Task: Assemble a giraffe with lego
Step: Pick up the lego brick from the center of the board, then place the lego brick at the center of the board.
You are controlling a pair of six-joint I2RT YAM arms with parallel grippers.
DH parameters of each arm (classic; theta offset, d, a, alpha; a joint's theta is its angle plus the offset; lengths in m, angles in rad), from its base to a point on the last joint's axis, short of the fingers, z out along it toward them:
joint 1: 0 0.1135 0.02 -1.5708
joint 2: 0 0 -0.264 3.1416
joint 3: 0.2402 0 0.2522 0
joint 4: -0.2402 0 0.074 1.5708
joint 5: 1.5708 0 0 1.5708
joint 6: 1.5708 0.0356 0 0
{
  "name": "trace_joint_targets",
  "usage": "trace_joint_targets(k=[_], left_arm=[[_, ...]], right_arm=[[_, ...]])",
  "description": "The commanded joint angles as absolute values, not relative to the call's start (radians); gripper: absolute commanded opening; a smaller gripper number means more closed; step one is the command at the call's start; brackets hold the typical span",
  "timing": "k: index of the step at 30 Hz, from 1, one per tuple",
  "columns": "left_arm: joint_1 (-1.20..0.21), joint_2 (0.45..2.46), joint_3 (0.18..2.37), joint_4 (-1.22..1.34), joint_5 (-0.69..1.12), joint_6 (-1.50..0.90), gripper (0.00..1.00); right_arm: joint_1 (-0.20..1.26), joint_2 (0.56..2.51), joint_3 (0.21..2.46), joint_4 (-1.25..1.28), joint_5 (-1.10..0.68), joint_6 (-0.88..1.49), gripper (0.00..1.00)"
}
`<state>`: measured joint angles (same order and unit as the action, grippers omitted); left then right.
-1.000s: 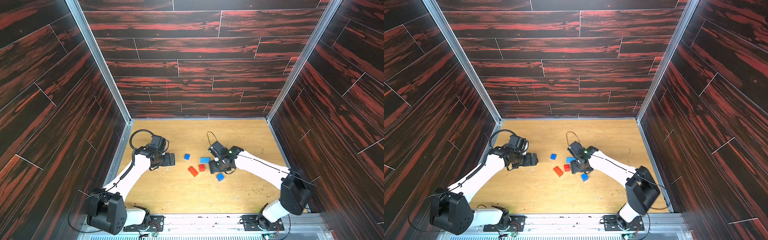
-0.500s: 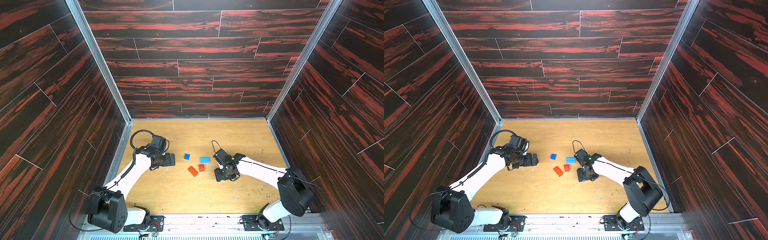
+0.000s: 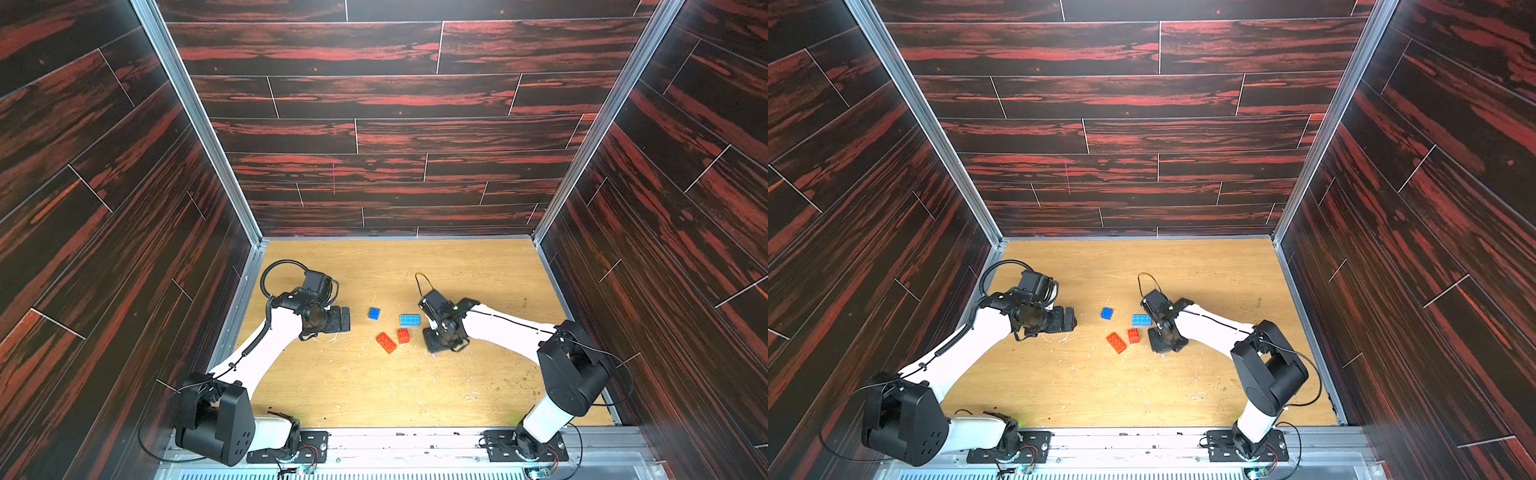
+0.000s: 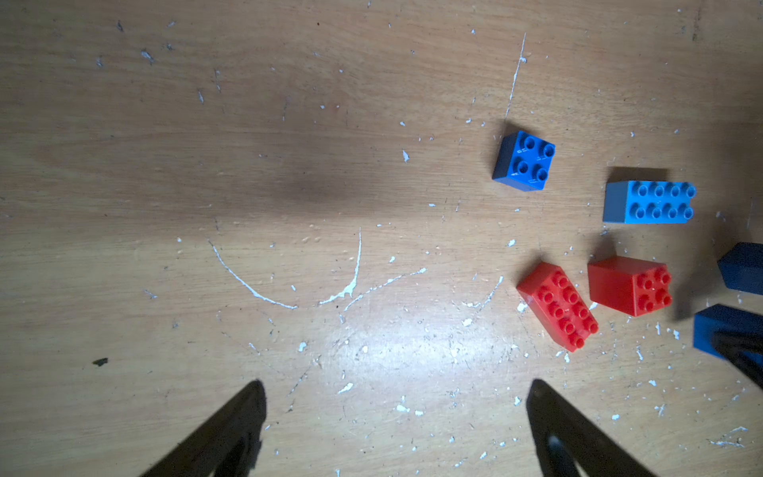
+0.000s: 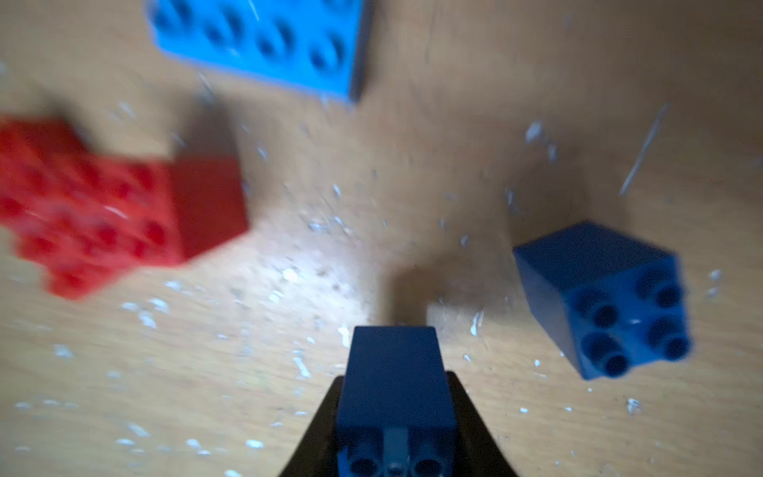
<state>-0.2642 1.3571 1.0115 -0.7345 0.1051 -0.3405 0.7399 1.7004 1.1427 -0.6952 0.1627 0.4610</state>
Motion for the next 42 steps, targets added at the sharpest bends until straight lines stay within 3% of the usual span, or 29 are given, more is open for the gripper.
trace_joint_targets(k=[1, 8, 23, 28, 42], left_arm=[[-0.267, 1.352, 1.019, -0.763, 0.107, -0.333, 0.99], [-0.267, 1.349, 1.015, -0.765, 0.112, -0.333, 0.99], [-0.267, 1.343, 1.014, -0.767, 0.113, -0.330, 0.99], [-0.266, 1.348, 1.014, -0.766, 0.115, -0.331, 0.99], [-0.267, 1.342, 1.009, -0.767, 0.112, -0.328, 0.99]], right_arm=[[0.736, 1.767, 1.231, -0.747, 0.187, 0.468, 0.25], [0.735, 1.918, 1.376, -0.768, 0.159, 0.491, 0.26], [0.694, 1.945, 1.381, -0.778, 0.119, 0.495, 0.32], [0.695, 1.967, 1.381, -0.790, 0.108, 0.498, 0.39], [0.696, 1.933, 1.486, -0.840, 0.134, 0.509, 0.71]])
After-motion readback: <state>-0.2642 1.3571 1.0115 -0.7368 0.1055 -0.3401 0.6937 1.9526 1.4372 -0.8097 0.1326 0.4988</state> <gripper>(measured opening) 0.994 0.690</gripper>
